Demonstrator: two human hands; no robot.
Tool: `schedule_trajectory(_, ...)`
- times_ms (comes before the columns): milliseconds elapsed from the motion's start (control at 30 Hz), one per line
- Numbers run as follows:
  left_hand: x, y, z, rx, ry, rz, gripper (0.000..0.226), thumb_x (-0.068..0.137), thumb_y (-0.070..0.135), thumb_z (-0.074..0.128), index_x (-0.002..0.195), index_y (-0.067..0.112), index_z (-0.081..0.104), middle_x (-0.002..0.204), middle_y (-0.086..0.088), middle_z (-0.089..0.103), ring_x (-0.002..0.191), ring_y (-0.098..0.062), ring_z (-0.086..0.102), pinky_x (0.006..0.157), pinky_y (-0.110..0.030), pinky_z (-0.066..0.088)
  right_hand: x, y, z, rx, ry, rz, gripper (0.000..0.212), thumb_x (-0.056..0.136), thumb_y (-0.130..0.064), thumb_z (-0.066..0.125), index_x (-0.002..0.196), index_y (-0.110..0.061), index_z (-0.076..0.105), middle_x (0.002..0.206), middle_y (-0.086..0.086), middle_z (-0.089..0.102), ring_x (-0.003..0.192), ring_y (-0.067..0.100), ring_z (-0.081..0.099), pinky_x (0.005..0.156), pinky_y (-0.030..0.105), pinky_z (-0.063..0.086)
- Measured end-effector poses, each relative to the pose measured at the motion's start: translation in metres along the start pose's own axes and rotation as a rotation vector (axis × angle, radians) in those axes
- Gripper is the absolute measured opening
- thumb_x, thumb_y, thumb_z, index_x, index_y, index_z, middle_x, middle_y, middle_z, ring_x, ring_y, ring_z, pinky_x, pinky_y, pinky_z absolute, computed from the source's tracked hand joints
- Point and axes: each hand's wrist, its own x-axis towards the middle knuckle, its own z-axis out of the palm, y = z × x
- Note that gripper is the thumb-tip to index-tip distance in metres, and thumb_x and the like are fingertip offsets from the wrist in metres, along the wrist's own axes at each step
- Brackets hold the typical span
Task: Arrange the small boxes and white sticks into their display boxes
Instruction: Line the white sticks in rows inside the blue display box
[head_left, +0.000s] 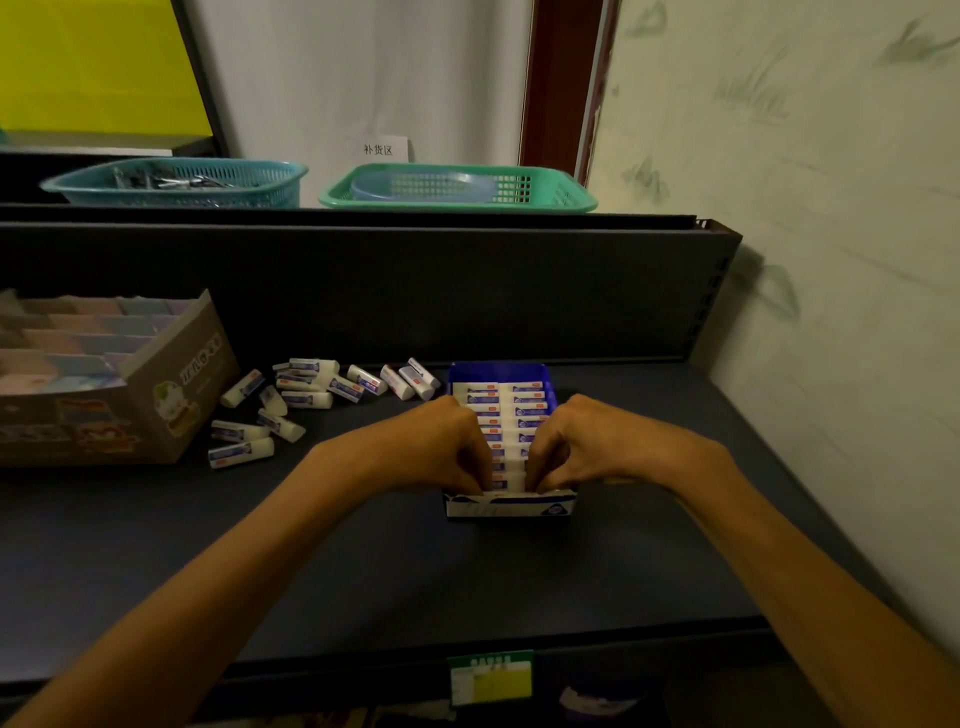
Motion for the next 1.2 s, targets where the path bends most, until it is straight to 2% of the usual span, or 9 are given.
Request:
schedule_trajectory(400,0.006,0.008,0.000,0.069,-0.038,0.025,0.020,0.090,0.020,0.059,0.108,0.017,0.066,0.121,0.002,0.059,0.113,-0.011,0.054,0.088,-0.019,0.042,0.006,0.000,0.004,-0.012,-0.015,-0.007,0.023,0.089,-0.020,0.062,0.112,-0.022,0.066,0.132,-0.007,0.050,0.123,0.010,0.044,0.090,0.019,0.041)
schedule_trajectory(567,0.001,0.003,0.003,0.033,0.012,0.040,0.021,0.089,0.019,0.060,0.110,0.017,0.065,0.121,0.003,0.059,0.112,-0.009,0.054,0.086,-0.018,0.041,0.007,0.000,0.003,-0.009,-0.031,-0.008,0.022,0.089,-0.022,0.062,0.110,-0.026,0.066,0.129,-0.011,0.050,0.120,0.006,0.044,0.078,0.013,0.042)
schedule_trajectory(667,-0.005,-0.003,0.004,-0.053,0.102,0.052,0.023,0.087,0.021,0.063,0.110,0.020,0.065,0.116,0.006,0.061,0.101,0.001,0.053,0.083,-0.015,0.046,0.010,-0.001,0.000,0.007,-0.007,-0.019,0.021,0.088,-0.026,0.064,0.108,-0.031,0.065,0.116,-0.018,0.052,0.108,0.000,0.049,0.077,0.014,0.043)
schedule_trajectory(767,-0.013,-0.015,-0.002,-0.061,0.300,0.043,0.023,0.086,0.027,0.064,0.109,0.023,0.064,0.109,0.009,0.060,0.090,0.005,0.050,0.073,-0.010,0.044,0.016,-0.007,-0.010,0.039,0.102,-0.036,0.017,0.088,-0.029,0.064,0.105,-0.032,0.064,0.099,-0.020,0.055,0.094,-0.006,0.054,0.071,0.015,0.045)
schedule_trajectory(933,-0.033,-0.052,-0.017,-0.029,0.495,-0.114,0.027,0.086,0.028,0.063,0.113,0.023,0.061,0.110,0.006,0.060,0.092,0.003,0.051,0.071,-0.006,0.038,0.041,-0.020,-0.018,0.011,0.281,-0.074,0.020,0.089,-0.032,0.063,0.108,-0.028,0.065,0.103,-0.012,0.062,0.092,-0.001,0.057,0.081,0.023,0.050)
schedule_trajectory(1000,-0.039,-0.070,-0.021,-0.024,0.508,-0.198,0.032,0.086,0.027,0.065,0.117,0.020,0.060,0.114,0.002,0.061,0.096,-0.002,0.054,0.076,-0.009,0.040,0.056,-0.024,-0.017,-0.006,0.314,-0.069,0.023,0.089,-0.033,0.062,0.112,-0.027,0.063,0.107,-0.010,0.062,0.093,0.001,0.057,0.084,0.025,0.051)
schedule_trajectory(1100,-0.041,-0.088,-0.020,-0.039,0.498,-0.301,0.039,0.086,0.029,0.065,0.123,0.020,0.056,0.122,-0.001,0.057,0.107,-0.012,0.055,0.092,-0.024,0.045,0.080,-0.030,-0.017,-0.030,0.367,-0.058,0.026,0.089,-0.032,0.062,0.114,-0.026,0.062,0.108,-0.008,0.060,0.094,0.003,0.057,0.086,0.028,0.051)
schedule_trajectory(1200,-0.035,-0.100,-0.016,-0.001,0.520,-0.339,0.042,0.086,0.030,0.065,0.125,0.021,0.054,0.125,-0.001,0.054,0.113,-0.014,0.051,0.096,-0.031,0.044,0.103,-0.034,-0.016,-0.055,0.396,-0.025,0.027,0.089,-0.032,0.062,0.115,-0.026,0.060,0.109,-0.007,0.059,0.095,0.007,0.056,0.086,0.031,0.051)
